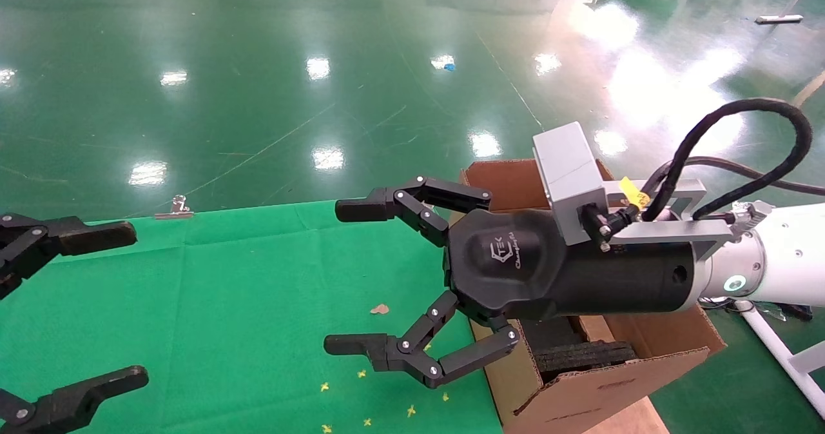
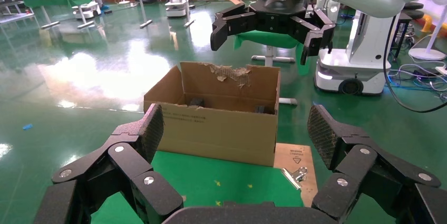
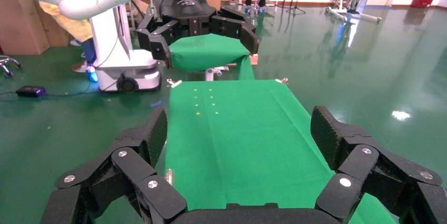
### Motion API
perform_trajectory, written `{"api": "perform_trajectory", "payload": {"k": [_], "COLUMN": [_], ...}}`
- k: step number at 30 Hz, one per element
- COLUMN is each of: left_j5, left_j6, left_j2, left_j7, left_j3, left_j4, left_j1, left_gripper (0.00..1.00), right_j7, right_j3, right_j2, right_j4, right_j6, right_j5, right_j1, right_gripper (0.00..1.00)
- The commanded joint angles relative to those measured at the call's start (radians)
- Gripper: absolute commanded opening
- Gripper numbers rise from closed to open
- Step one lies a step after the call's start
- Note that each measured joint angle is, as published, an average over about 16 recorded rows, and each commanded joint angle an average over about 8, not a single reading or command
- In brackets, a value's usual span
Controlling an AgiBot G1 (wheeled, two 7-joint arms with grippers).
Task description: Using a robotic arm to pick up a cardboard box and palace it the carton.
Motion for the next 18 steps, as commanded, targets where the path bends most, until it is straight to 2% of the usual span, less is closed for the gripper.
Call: {"api": "perform_trajectory", "payload": {"k": [1, 18], "left_j5": [0.0, 0.0], "left_j6": [0.0, 0.0], "left_j2": [0.0, 0.0], "left_j7": [0.0, 0.0], "left_j3": [0.0, 0.0], "left_j4": [0.0, 0.0], "left_j1": [0.0, 0.0], "left_gripper": [1.0, 1.0], "right_j7": [0.0, 0.0], "right_j3": [0.0, 0.0], "right_j2": [0.0, 0.0], "right_j4": [0.0, 0.0], "right_j6": [0.0, 0.0], "right_j5": [0.0, 0.0], "right_j1": [0.0, 0.0], "right_gripper": [1.0, 1.0]}}
